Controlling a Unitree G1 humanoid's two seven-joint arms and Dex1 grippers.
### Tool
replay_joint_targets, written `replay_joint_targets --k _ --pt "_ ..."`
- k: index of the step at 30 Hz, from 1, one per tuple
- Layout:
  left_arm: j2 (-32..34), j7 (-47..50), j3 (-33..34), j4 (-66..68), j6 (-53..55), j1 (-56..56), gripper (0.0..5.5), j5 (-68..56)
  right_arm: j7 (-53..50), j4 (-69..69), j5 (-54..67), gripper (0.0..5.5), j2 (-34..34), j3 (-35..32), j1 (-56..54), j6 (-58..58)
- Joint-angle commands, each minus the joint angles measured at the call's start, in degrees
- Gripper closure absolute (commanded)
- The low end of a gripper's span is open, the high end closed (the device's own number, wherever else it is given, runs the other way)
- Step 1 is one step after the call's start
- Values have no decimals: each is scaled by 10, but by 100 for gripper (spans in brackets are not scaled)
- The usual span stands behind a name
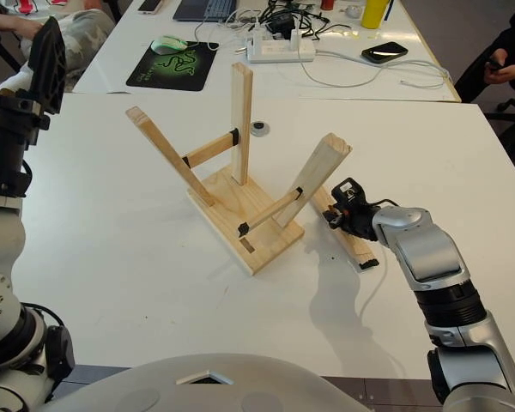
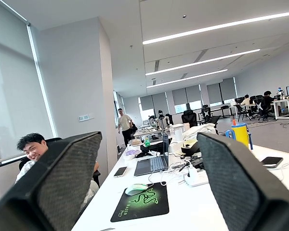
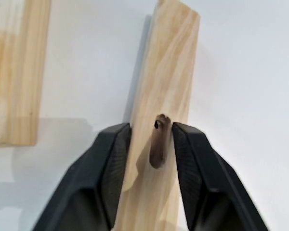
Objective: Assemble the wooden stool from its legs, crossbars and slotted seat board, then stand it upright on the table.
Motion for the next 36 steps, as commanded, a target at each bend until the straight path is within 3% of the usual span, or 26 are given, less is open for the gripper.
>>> replay_joint_targets --k 1,8,15,27,36 --pt "0 -1 -4 1 1 -6 183 10 -6 17 -4 465 22 -1 -14 4" --pt "1 -3 -3 -1 3 -8 183 11 4 25 -25 487 15 13 -8 -8" --pt "0 -2 0 -6 8 -6 183 10 5 6 -20 367 28 -2 -34 -19" --pt "-3 2 3 -15 18 -3 183 10 17 34 -19 367 6 -30 -29 8" --pt "-3 -3 5 -10 19 -7 183 6 29 33 4 236 15 -41 -23 32"
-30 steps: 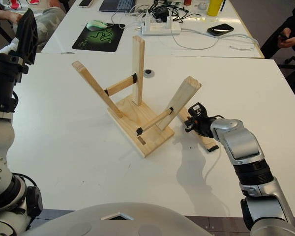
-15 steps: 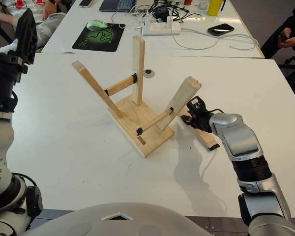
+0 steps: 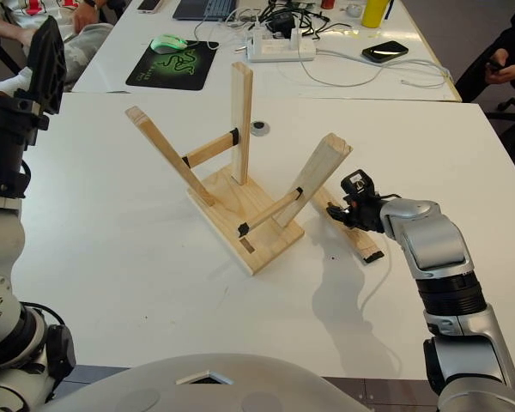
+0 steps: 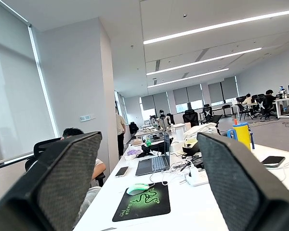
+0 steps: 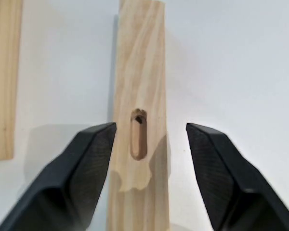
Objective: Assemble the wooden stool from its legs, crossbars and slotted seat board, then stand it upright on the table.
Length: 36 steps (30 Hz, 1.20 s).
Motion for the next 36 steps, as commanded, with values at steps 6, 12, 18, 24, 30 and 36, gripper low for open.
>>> replay_joint_targets --k 6,12,18,24,30,36 --pt "-1 0 8 -11 8 7 183 5 35 24 24 183 6 8 -29 5" --pt "-4 7 10 -20 0 27 183 13 97 54 15 183 -8 64 -45 -26" --pt "5 8 26 -21 -16 51 183 3 101 116 -41 183 -3 121 -44 -91" --pt "7 -2 40 -20 -19 67 183 -8 106 145 -52 247 15 131 -39 -111" --pt "8 -10 42 -13 -10 53 183 -10 102 134 -52 337 26 115 -39 -109" --pt "11 -22 17 22 -7 7 183 -12 81 87 -28 420 37 56 -57 -74"
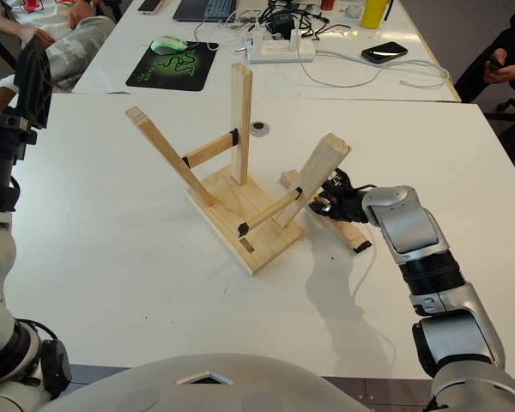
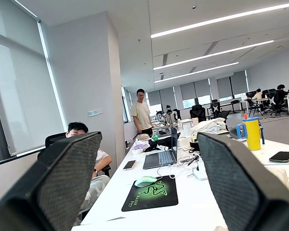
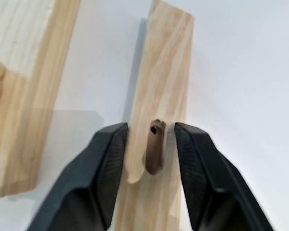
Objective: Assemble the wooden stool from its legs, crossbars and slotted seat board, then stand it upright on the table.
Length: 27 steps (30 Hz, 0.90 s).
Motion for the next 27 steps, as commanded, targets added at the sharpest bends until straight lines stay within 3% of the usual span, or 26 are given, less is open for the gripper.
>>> replay_joint_targets --k 1,5,17,27 --pt "7 -16 -22 33 2 -37 183 -3 -16 -27 20 438 14 -29 14 46" --pt "12 -33 -36 65 -3 -71 183 -1 -35 -55 28 494 17 -57 27 70" --pt "5 -28 -33 49 5 -68 183 7 -43 -42 33 494 21 -78 -20 65" --pt "-16 -27 -31 70 -4 -77 183 -3 -107 103 45 494 64 -185 -260 -44"
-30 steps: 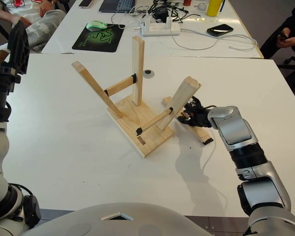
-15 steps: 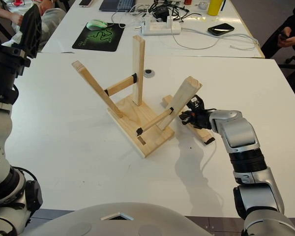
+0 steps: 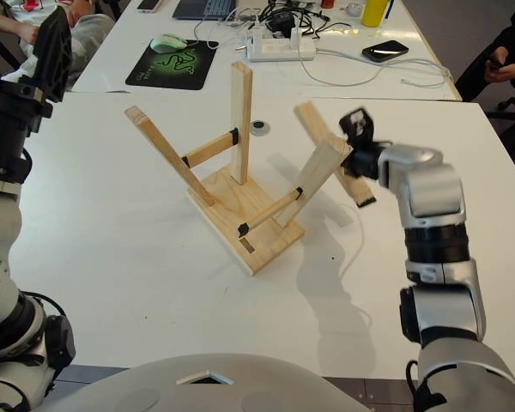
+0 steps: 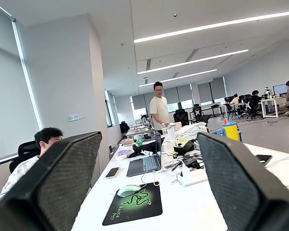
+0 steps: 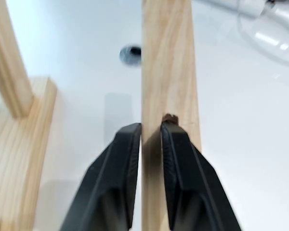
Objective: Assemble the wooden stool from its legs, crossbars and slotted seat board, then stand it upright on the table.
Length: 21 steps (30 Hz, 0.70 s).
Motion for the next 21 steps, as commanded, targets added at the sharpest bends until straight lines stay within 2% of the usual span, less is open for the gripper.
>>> replay_joint_targets --k 1,5,9,16,21 --pt "-15 1 5 17 -4 -11 183 -7 -18 51 11 494 12 -42 -107 -68" --pt "-26 -2 16 38 -7 -33 183 -28 -18 83 25 494 23 -66 -189 -129" --pt "-38 0 24 55 -5 -55 183 -57 -9 71 49 494 36 -74 -222 -151" --pt "-103 27 36 112 3 -127 96 -205 35 -53 123 494 59 -76 -222 -163" --pt "-118 44 24 147 0 -156 17 -280 43 -107 137 494 64 -63 -195 -169"
